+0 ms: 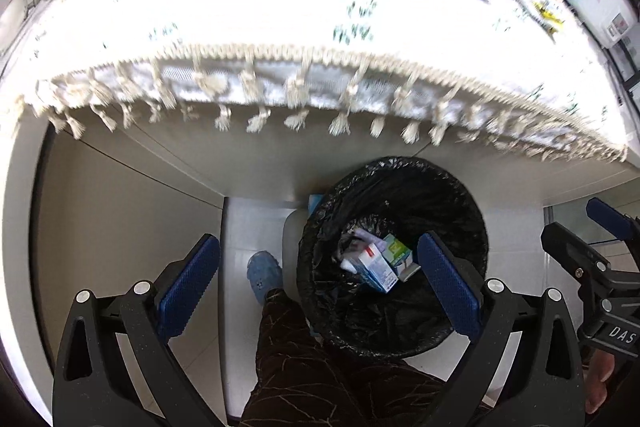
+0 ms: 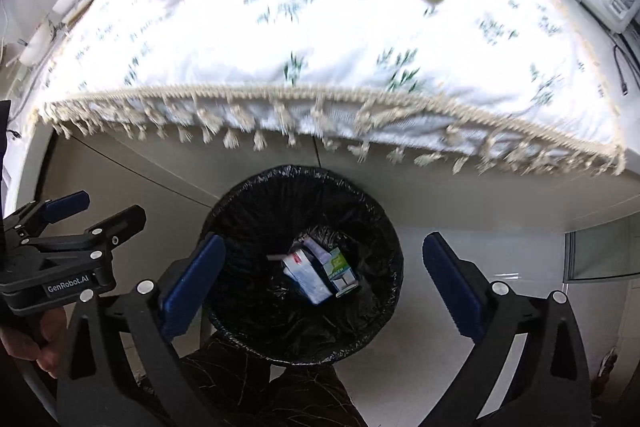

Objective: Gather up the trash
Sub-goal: 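Raise both grippers from the bin back over the table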

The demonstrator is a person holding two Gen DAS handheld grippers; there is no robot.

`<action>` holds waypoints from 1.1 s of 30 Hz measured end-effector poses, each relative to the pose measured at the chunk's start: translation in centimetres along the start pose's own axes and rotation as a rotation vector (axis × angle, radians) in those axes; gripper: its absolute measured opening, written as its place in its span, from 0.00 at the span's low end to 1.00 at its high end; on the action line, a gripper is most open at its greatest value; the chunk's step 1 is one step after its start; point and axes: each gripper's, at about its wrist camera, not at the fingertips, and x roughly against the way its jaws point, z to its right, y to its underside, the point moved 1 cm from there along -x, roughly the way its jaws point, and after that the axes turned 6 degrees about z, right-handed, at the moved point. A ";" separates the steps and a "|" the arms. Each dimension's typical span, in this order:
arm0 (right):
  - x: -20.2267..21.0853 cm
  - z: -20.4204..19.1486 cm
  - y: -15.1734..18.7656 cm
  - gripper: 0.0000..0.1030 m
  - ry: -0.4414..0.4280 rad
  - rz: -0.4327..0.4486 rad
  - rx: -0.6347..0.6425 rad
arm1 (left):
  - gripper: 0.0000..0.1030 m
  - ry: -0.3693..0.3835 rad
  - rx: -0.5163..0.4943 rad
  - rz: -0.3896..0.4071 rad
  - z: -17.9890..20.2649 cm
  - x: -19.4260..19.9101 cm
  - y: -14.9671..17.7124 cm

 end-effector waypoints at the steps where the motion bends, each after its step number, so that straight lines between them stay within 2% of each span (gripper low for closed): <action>1: 0.5 0.1 -0.2 0.93 0.000 0.007 -0.002 | 0.94 0.001 0.001 0.004 0.0 0.5 -0.2; 7: 3.7 1.3 -1.4 0.93 -0.004 0.050 -0.012 | 0.94 0.008 0.010 0.038 -0.1 3.3 -1.4; 16: 5.5 2.2 -3.7 0.92 0.020 0.103 -0.025 | 0.94 0.009 0.016 0.071 -0.4 5.5 -4.0; 33: 6.0 3.3 -8.9 0.92 0.065 0.151 -0.055 | 0.94 0.017 0.024 0.088 -0.9 5.7 -9.2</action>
